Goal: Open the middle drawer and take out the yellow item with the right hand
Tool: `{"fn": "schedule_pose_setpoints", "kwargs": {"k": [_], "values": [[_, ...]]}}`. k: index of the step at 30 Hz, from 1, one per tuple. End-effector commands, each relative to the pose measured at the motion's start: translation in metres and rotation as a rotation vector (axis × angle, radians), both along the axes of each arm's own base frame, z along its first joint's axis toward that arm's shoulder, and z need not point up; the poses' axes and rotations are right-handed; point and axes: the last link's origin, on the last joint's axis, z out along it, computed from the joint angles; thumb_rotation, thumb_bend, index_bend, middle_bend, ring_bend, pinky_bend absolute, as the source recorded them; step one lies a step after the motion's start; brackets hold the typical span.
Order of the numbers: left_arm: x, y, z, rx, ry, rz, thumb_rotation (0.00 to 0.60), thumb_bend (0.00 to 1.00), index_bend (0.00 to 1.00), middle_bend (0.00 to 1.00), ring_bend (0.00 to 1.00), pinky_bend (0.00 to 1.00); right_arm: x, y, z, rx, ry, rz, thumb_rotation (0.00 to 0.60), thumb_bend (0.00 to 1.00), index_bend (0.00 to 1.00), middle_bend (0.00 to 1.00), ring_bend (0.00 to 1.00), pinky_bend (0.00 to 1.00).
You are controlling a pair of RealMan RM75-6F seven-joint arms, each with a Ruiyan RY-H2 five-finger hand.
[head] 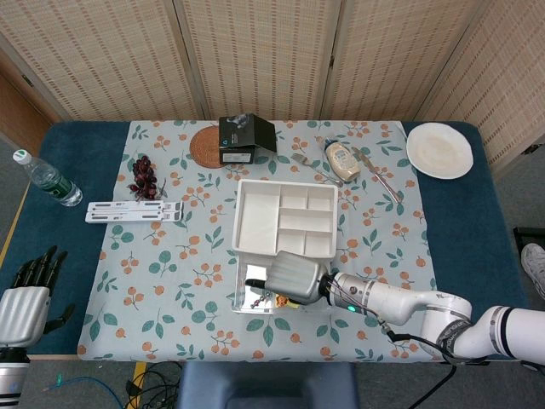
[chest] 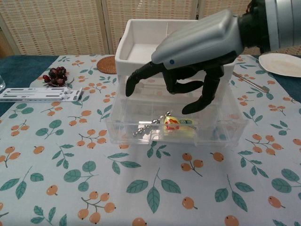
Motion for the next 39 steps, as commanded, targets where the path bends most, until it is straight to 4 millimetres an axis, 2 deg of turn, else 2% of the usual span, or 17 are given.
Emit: {"fn": "schedule_pose_setpoints", "kwargs": {"k": [1,18,27,39], "values": [[0.000,0.000,0.000,0.002,-0.001,0.002,0.600,0.26,0.00,0.00,0.09,0.11,-0.002,0.002,-0.001,-0.011,0.042,0.042,0.600,0.33,0.11,0.88,1.00,1.00],[0.001,0.000,-0.001,0.004,-0.006,0.003,0.600,0.26,0.00,0.00,0.09,0.11,-0.014,0.005,-0.002,-0.043,0.111,0.148,0.600,0.33,0.11,0.88,1.00,1.00],[0.001,0.001,-0.002,0.002,-0.005,0.004,0.600,0.26,0.00,0.00,0.09,0.11,-0.020,0.005,-0.009,-0.043,0.101,0.150,0.600,0.21,0.11,0.88,1.00,1.00],[0.001,0.000,-0.002,0.004,-0.004,0.009,0.600,0.26,0.00,0.00,0.09,0.11,-0.020,0.004,-0.016,-0.050,0.106,0.172,0.600,0.21,0.12,0.88,1.00,1.00]]}}
